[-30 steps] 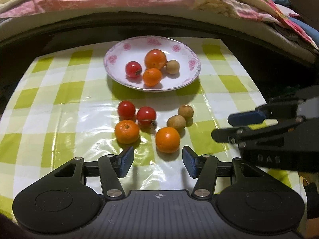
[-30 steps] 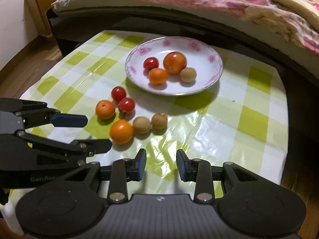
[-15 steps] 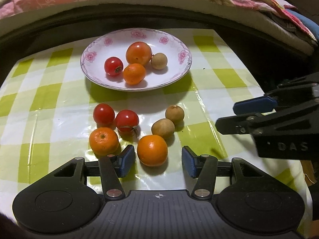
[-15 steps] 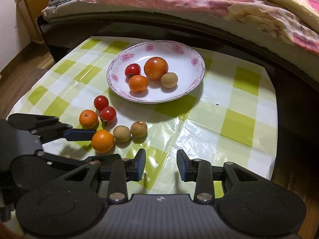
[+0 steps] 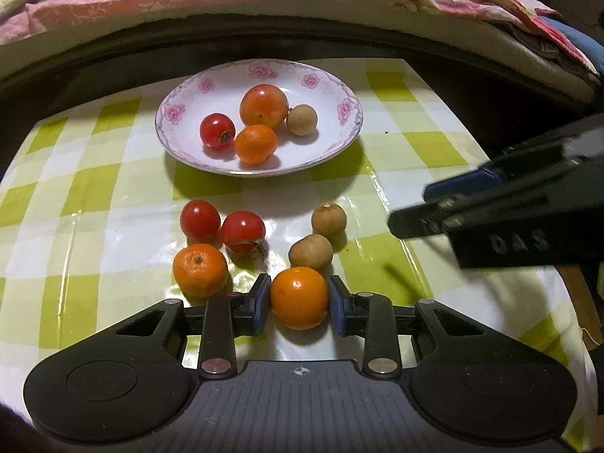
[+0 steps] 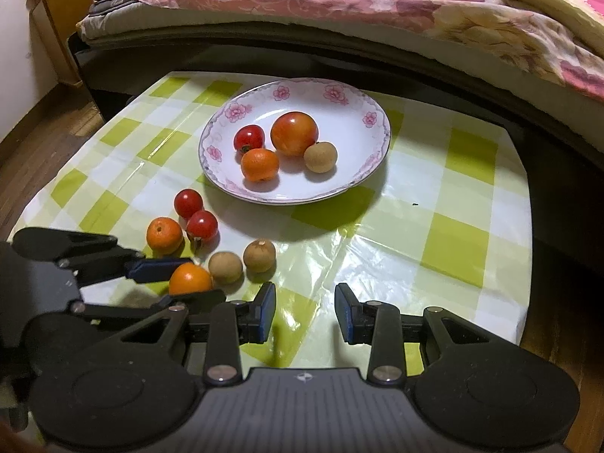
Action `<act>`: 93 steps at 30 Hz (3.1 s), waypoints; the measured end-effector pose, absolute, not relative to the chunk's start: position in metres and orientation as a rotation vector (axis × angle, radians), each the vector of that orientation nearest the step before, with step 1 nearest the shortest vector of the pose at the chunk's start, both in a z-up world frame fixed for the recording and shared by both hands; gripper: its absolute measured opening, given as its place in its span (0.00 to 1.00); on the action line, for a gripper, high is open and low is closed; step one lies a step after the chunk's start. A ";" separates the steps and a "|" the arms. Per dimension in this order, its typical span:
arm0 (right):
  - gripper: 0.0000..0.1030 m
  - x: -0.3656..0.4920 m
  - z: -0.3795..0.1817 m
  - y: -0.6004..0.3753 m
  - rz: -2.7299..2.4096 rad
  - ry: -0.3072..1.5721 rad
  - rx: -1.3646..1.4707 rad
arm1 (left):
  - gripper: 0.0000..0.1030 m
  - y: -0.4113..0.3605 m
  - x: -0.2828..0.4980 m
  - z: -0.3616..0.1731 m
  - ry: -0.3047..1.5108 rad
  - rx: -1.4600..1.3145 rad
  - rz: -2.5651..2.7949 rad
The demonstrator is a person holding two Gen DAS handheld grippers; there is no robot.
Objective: Organize fruits
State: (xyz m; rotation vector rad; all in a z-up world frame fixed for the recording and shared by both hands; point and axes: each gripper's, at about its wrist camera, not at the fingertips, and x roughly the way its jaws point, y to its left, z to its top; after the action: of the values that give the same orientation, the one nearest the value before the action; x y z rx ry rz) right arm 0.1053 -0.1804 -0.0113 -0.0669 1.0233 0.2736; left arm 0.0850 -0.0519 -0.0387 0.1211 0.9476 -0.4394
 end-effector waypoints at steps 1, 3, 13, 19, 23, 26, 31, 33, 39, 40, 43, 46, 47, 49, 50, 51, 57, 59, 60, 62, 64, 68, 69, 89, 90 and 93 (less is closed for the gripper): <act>0.35 0.107 -0.012 -0.180 0.275 1.022 -0.066 | 0.39 -0.051 0.083 -0.038 0.951 0.120 -0.440; 0.35 0.110 -0.013 -0.179 0.283 1.017 -0.055 | 0.39 -0.049 0.080 -0.038 0.960 0.119 -0.443; 0.35 0.141 -0.026 -0.163 0.345 1.019 0.047 | 0.39 -0.042 0.076 -0.039 0.984 0.092 -0.458; 0.35 0.151 -0.035 -0.150 0.355 1.062 0.046 | 0.40 -0.041 0.077 -0.037 0.987 0.089 -0.466; 0.32 0.152 -0.040 -0.147 0.351 1.065 0.032 | 0.40 -0.040 0.077 -0.037 0.991 0.081 -0.464; 0.26 0.154 -0.039 -0.148 0.360 1.062 0.037 | 0.40 -0.040 0.077 -0.037 0.991 0.084 -0.464; 0.26 0.151 -0.036 -0.151 0.361 1.061 0.025 | 0.40 -0.040 0.079 -0.037 0.997 0.082 -0.463; 0.26 0.149 -0.033 -0.154 0.356 1.054 0.020 | 0.40 -0.040 0.079 -0.037 0.998 0.086 -0.465; 0.26 0.144 -0.028 -0.163 0.340 1.057 0.015 | 0.41 -0.044 0.078 -0.037 0.988 0.123 -0.461; 0.26 0.143 -0.028 -0.164 0.340 1.061 0.012 | 0.41 -0.046 0.077 -0.037 0.985 0.132 -0.459; 0.26 0.139 -0.031 -0.167 0.334 1.080 0.007 | 0.42 -0.047 0.075 -0.037 0.984 0.146 -0.448; 0.26 0.136 -0.035 -0.169 0.327 1.092 -0.005 | 0.40 -0.047 0.075 -0.035 0.990 0.141 -0.432; 0.26 0.136 -0.035 -0.168 0.328 1.090 -0.011 | 0.39 -0.048 0.075 -0.035 0.987 0.147 -0.425; 0.26 0.133 -0.033 -0.168 0.325 1.085 -0.023 | 0.39 -0.051 0.074 -0.035 0.983 0.156 -0.416; 0.26 0.131 -0.032 -0.168 0.320 1.084 -0.029 | 0.39 -0.051 0.073 -0.034 0.984 0.160 -0.411; 0.26 0.129 -0.031 -0.168 0.316 1.084 -0.035 | 0.39 -0.052 0.073 -0.034 0.987 0.161 -0.405; 0.26 0.103 -0.014 -0.167 0.297 1.056 -0.091 | 0.39 -0.052 0.067 -0.032 1.027 0.165 -0.356; 0.26 0.093 -0.010 -0.167 0.292 1.056 -0.110 | 0.39 -0.052 0.064 -0.030 1.038 0.168 -0.375; 0.26 0.088 -0.008 -0.167 0.295 1.057 -0.111 | 0.39 -0.051 0.063 -0.030 1.039 0.165 -0.386; 0.26 0.081 -0.007 -0.167 0.297 1.053 -0.113 | 0.39 -0.049 0.063 -0.031 1.039 0.156 -0.402; 0.26 0.079 -0.011 -0.168 0.287 1.061 -0.111 | 0.39 -0.045 0.062 -0.034 1.037 0.130 -0.423; 0.26 0.082 -0.016 -0.174 0.264 1.063 -0.089 | 0.39 -0.042 0.070 -0.030 1.055 0.072 -0.445; 0.26 0.083 -0.016 -0.175 0.264 1.065 -0.077 | 0.39 -0.043 0.070 -0.029 1.048 0.080 -0.441; 0.26 0.075 -0.037 -0.179 0.370 1.030 -0.164 | 0.49 -0.051 0.067 -0.037 0.986 0.173 -0.435; 0.26 0.075 -0.037 -0.178 0.375 1.030 -0.172 | 0.51 -0.051 0.068 -0.037 0.987 0.166 -0.437; 0.26 0.076 -0.037 -0.178 0.382 1.034 -0.163 | 0.55 -0.050 0.071 -0.037 0.976 0.152 -0.432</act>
State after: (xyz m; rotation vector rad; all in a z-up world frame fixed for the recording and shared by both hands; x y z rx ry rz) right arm 0.0759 -0.1784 -0.0374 -0.1628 1.0344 0.3822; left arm 0.0711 -0.0498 -0.0366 0.1522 0.9764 -0.4318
